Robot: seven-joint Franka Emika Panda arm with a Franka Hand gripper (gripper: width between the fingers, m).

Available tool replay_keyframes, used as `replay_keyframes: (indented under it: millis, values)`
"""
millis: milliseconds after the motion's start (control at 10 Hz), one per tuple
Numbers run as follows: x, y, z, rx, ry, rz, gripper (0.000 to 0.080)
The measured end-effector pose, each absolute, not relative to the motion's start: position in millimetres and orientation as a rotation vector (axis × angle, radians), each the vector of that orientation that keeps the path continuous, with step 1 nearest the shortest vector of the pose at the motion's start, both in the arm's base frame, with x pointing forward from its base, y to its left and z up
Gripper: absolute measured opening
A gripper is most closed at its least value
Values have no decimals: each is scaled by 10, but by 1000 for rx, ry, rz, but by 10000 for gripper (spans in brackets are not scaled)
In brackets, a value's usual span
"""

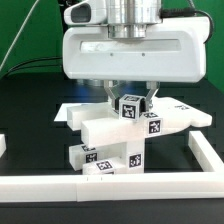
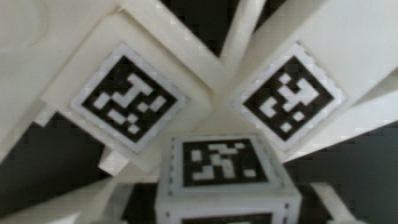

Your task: Assemble chair

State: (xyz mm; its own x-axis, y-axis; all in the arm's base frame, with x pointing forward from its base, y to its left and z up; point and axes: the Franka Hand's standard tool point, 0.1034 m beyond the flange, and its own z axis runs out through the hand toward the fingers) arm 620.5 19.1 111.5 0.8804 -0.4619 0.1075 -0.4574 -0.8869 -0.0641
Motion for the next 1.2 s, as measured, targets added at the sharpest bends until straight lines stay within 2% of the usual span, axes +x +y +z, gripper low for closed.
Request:
replay_keyframes:
  millis: [1200]
  values:
    - [6213,75,1116,-2367,1867,-104,282]
